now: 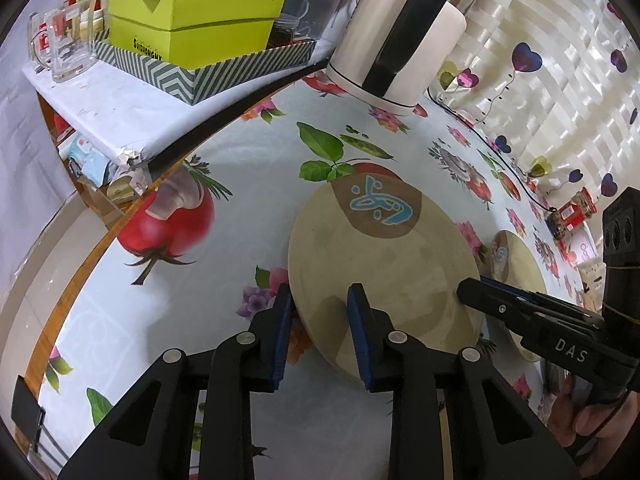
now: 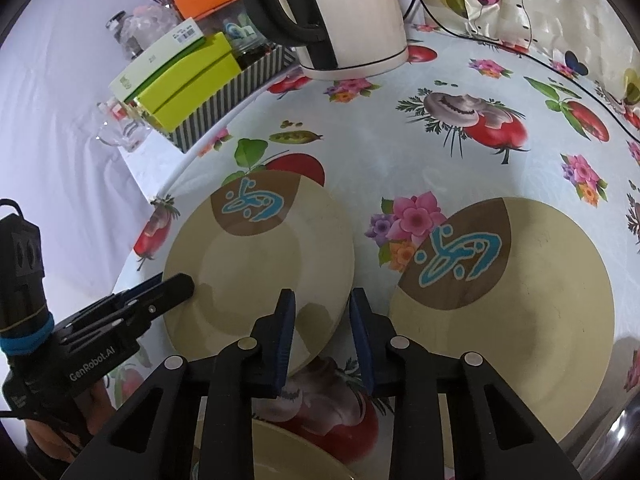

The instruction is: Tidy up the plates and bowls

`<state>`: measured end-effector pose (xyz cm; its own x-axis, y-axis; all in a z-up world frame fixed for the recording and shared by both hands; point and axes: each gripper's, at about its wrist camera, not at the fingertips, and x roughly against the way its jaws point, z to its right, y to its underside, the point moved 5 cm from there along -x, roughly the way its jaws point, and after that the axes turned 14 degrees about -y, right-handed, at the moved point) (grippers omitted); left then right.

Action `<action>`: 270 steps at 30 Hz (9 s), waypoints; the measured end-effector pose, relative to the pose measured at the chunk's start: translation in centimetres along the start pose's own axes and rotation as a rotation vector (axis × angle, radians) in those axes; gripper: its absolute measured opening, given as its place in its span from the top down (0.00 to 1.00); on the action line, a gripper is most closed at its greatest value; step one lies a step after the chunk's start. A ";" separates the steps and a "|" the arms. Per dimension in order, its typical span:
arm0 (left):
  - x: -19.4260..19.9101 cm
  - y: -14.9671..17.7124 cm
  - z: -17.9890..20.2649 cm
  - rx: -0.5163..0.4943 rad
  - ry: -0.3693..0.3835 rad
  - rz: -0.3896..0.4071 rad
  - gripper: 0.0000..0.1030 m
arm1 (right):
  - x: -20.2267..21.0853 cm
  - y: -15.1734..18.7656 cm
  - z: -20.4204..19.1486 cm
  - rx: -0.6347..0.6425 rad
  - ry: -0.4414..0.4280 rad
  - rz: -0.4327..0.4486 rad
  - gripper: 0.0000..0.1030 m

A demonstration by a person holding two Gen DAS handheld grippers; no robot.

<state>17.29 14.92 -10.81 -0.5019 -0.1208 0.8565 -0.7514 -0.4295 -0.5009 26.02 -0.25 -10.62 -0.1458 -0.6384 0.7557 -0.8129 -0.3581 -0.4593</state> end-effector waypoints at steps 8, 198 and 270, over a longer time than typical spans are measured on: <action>0.3 0.0 0.0 -0.006 -0.008 0.008 0.73 | 0.0 0.0 0.1 -0.008 -0.003 0.000 0.79; 11.9 8.5 10.5 -0.246 0.083 0.059 0.71 | 17.8 12.6 -1.8 -0.017 0.059 0.176 0.57; -1.5 1.0 16.2 -0.167 0.110 -0.229 0.71 | 10.6 1.6 14.0 -0.233 0.041 -0.059 0.68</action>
<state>24.24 0.17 -10.58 -0.3479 0.0637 0.9354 -0.9058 -0.2805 -0.3177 31.07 -17.12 -9.83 -0.1133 -0.5915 0.7983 -0.9280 -0.2240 -0.2977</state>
